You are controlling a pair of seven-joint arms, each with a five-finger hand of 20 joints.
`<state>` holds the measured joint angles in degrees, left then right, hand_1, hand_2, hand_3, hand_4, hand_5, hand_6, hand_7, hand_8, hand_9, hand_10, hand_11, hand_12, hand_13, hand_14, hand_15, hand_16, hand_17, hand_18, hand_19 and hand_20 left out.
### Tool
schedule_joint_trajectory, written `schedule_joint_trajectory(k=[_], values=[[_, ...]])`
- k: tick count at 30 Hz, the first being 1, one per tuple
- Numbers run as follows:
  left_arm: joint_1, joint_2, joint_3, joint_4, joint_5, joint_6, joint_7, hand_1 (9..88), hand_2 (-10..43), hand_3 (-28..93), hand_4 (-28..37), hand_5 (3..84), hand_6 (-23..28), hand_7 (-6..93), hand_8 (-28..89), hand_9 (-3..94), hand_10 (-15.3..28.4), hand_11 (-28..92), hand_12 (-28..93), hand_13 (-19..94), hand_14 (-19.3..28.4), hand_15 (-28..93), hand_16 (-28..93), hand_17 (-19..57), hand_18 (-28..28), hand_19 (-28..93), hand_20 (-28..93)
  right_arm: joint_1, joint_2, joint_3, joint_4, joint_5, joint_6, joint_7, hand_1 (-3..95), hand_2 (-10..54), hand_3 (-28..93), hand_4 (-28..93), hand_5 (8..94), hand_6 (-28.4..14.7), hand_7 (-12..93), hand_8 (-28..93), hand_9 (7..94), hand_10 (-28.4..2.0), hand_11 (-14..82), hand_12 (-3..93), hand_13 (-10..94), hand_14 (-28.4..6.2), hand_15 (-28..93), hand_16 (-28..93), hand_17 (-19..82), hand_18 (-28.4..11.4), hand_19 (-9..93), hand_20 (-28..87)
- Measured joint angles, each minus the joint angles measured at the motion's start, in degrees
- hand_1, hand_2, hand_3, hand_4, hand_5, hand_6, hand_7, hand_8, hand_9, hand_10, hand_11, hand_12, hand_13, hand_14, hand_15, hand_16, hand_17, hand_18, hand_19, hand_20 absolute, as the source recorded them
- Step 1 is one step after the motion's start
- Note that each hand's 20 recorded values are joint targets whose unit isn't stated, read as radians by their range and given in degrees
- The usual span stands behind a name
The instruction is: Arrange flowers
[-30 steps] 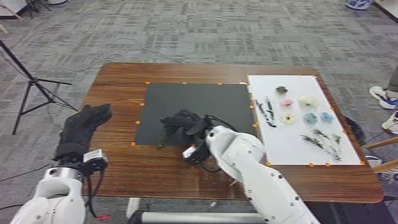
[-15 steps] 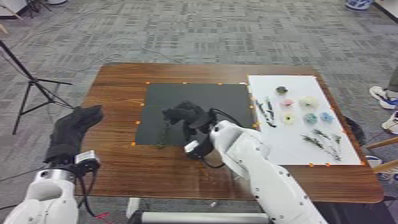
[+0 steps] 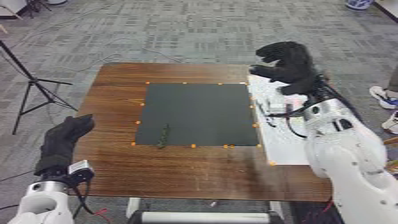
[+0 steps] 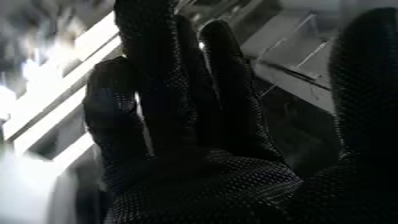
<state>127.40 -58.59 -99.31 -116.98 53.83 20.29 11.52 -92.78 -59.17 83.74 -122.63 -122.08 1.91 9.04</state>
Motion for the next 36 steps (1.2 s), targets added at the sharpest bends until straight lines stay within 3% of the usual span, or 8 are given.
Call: schedule_joint_trajectory(k=[5,12,20,26,36], values=[[0.02,-0.16,0.09,-0.25,0.15,-0.01,-0.13,21.3,11.9,69,-28.3,51.8,3.8,17.0,-7,48.4,13.9,22,13,37,17.2,21,0,4.4,8.8,6,13,-8.40,2.89,12.55,-2.81,-7.67,-4.03,-0.05,24.9,-9.5,62,-22,57.5,-6.0,15,-5,63.9,-17.4,14.6,19.6,74,-11.9,45,29,37,-23.8,80,49],[0.52,-0.35,0.01,-0.87,0.15,-0.04,-0.18,21.4,11.9,69,-28.3,51.7,3.7,17.0,-7,48.4,13.9,22,13,37,17.2,20,-1,4.4,8.8,6,13,-20.52,2.85,22.97,-2.85,-8.24,-2.97,3.15,26.7,-9.5,62,-21,60.3,-5.4,17,-5,69.0,-16.3,21.4,22.4,77,-10.2,46,29,40,-23.6,83,50],[0.78,-0.41,0.04,-1.21,0.37,-0.40,-0.62,21.4,12.0,68,-28.3,51.7,3.8,16.9,-7,48.4,13.9,22,13,37,17.2,21,0,4.4,8.8,6,13,-27.58,1.83,24.45,2.08,-11.07,-3.43,4.70,25.8,-9.5,60,-22,61.0,-6.0,17,-4,70.3,-16.8,24.6,24.1,80,-9.2,47,30,42,-22.8,84,50],[1.28,-0.62,-0.03,-1.75,0.56,-0.49,-0.83,21.5,12.0,68,-28.3,51.7,3.9,17.0,-7,48.4,14.0,22,13,37,17.2,21,0,4.4,8.8,6,13,-27.07,1.81,24.51,6.86,-12.55,-8.99,6.39,25.4,-9.5,59,-22,61.5,-6.1,17,-4,71.0,-16.4,25.1,24.2,81,-8.6,47,31,44,-22.4,85,50],[2.18,-1.24,-0.05,-2.05,0.56,-0.79,-1.25,21.4,12.1,68,-28.3,51.7,3.9,16.9,-7,48.6,14.0,22,13,37,17.2,21,-1,4.3,8.8,6,13,-25.99,1.61,23.01,11.23,-14.86,-9.11,7.61,26.1,-9.5,59,-21,63.2,-5.9,17,-5,74.9,-15.2,26.1,24.0,85,-7.0,47,31,47,-21.4,87,50]])
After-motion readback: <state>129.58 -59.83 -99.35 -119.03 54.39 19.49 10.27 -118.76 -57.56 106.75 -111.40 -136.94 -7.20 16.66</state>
